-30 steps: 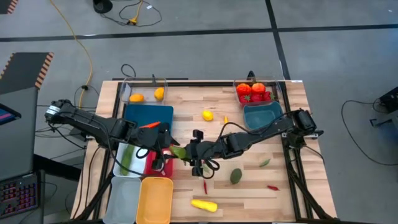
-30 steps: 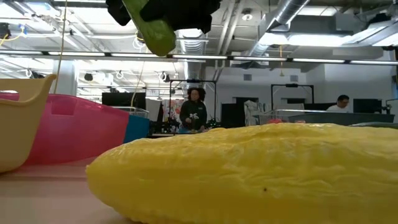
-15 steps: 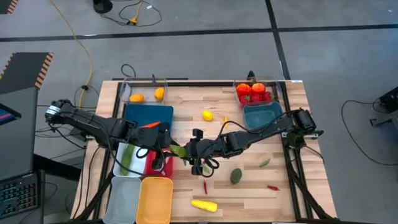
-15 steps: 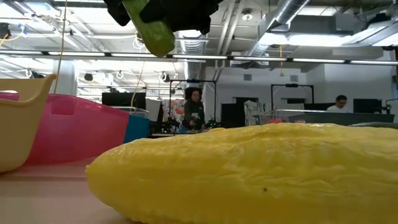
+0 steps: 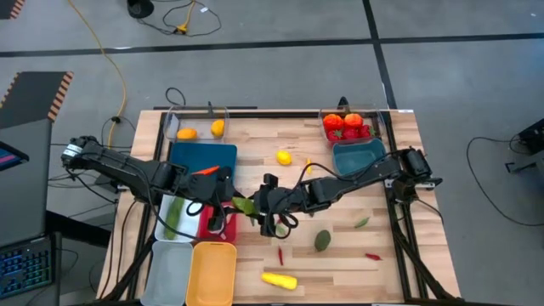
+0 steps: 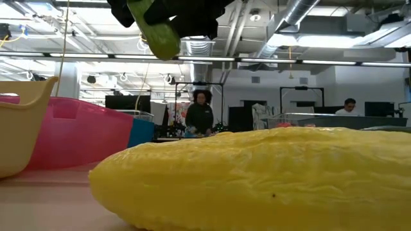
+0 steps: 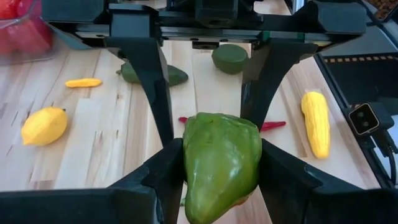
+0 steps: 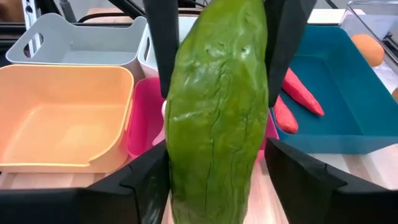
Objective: Sort produce into baskets
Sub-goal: Put the green cucumber into the white bin
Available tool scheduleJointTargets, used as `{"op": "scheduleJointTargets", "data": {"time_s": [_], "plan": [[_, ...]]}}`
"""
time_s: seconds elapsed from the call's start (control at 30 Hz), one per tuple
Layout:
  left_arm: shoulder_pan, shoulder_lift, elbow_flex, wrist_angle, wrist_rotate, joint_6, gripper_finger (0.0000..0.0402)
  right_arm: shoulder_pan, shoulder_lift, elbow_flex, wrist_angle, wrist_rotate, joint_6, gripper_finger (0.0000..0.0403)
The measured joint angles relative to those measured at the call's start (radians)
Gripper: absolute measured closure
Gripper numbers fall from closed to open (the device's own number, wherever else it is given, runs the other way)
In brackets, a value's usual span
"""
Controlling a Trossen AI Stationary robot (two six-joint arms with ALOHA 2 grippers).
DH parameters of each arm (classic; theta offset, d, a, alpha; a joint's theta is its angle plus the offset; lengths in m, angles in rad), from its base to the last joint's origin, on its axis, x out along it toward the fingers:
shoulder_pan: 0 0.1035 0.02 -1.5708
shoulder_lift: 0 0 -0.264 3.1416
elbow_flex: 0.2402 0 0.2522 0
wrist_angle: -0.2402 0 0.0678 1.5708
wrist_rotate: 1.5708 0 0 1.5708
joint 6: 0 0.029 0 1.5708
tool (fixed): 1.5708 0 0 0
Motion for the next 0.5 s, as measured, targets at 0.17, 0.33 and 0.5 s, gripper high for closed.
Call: {"op": "scheduleJointTargets", "data": {"time_s": [0.17,0.33,0.5], "plan": [[0.002,-0.003,0.014,-0.059,0.001,-0.007,0.0237,-0.001,0.000,0.000,-0.032,0.001,-0.002,0.0116],[0.001,-0.004,0.079,-0.238,0.018,-0.022,0.0236,-0.004,0.000,0.000,-0.098,0.005,-0.009,0.0116],[0.001,-0.004,0.152,-0.440,0.042,-0.063,0.0236,-0.013,0.000,0.000,-0.151,0.006,-0.010,0.0116]]}}
